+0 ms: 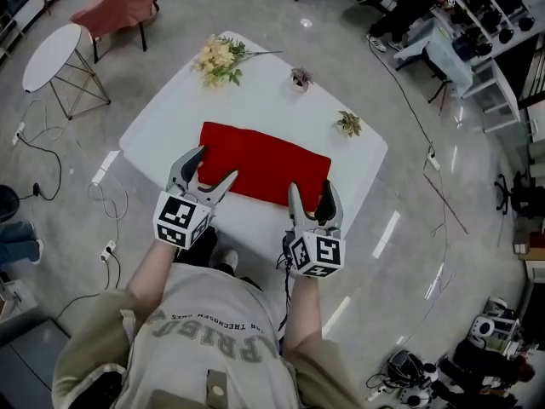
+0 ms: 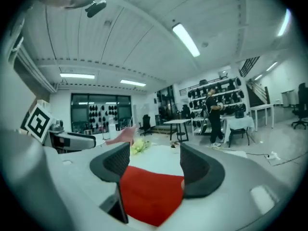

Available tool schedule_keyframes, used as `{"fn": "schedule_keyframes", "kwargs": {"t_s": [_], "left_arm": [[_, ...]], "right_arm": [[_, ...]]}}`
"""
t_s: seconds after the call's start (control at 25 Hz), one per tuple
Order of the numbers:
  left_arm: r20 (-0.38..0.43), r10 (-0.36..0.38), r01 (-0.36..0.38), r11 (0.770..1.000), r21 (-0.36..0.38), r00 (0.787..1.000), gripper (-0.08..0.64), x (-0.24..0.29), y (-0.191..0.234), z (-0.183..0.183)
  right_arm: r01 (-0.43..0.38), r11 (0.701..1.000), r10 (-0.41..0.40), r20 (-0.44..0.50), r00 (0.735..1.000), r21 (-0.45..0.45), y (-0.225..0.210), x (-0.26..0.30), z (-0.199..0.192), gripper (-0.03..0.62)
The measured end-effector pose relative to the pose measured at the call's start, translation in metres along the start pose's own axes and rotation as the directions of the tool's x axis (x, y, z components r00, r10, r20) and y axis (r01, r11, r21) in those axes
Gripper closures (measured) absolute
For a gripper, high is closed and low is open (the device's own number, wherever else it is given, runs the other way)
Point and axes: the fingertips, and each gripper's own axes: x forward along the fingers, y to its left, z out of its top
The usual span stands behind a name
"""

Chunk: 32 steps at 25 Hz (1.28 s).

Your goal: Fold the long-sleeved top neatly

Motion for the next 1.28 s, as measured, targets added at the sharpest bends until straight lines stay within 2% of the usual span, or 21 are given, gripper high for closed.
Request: {"fn": "schedule_keyframes", "kwargs": {"t_s": [0.04,0.12,0.16,0.24,0.32,0.36,0.4,0.44,0.92,1.04,1.16,1.28], "left_arm": [[0.027,0.028,-0.028,1.000,0.003,0.999,0.240,-0.005,-0.004,0.005],[0.081,0.085,-0.085,0.996,0.003,0.993,0.327,-0.018,-0.011,0.012],[0.102,0.110,-0.111,0.994,-0.002,0.989,0.358,-0.024,-0.014,0.015],[0.123,0.162,-0.162,0.987,-0.011,0.979,0.429,-0.036,-0.018,0.018],[0.137,0.217,-0.218,0.976,-0.012,0.966,0.480,-0.048,-0.021,0.021],[0.148,0.235,-0.236,0.972,-0.010,0.961,0.510,-0.053,-0.023,0.022],[0.161,0.245,-0.247,0.969,-0.009,0.956,0.526,-0.057,-0.025,0.024],[0.174,0.250,-0.252,0.968,-0.008,0.952,0.536,-0.061,-0.028,0.026],[0.269,0.262,-0.276,0.961,0.014,0.927,0.548,-0.082,-0.045,0.048],[0.274,0.248,-0.266,0.963,0.031,0.929,0.548,-0.081,-0.049,0.050],[0.264,0.239,-0.259,0.965,0.042,0.935,0.548,-0.079,-0.051,0.047],[0.263,0.229,-0.250,0.967,0.049,0.937,0.548,-0.078,-0.053,0.047]], "right_arm": [[0.030,1.000,-0.029,0.033,0.999,-0.007,0.003,-0.007,0.006,0.264],[0.083,0.995,-0.078,0.083,0.993,-0.058,0.011,-0.021,0.017,0.291],[0.105,0.990,-0.095,0.108,0.990,-0.090,0.016,-0.028,0.022,0.346],[0.129,0.982,-0.109,0.147,0.983,-0.135,0.025,-0.041,0.031,0.379],[0.148,0.976,-0.121,0.169,0.978,-0.160,0.031,-0.053,0.035,0.487],[0.159,0.972,-0.129,0.176,0.976,-0.172,0.033,-0.058,0.036,0.507],[0.169,0.968,-0.136,0.181,0.974,-0.184,0.034,-0.063,0.037,0.563],[0.175,0.965,-0.139,0.186,0.973,-0.194,0.036,-0.067,0.037,0.589],[0.114,0.956,-0.051,0.227,0.973,-0.272,0.064,-0.082,0.052,0.591],[0.122,0.946,-0.059,0.209,0.976,-0.302,0.066,-0.079,0.051,0.591],[0.144,0.947,-0.088,0.201,0.976,-0.286,0.065,-0.077,0.046,0.592],[0.148,0.949,-0.079,0.246,0.966,-0.277,0.075,-0.077,0.060,0.592]]}}
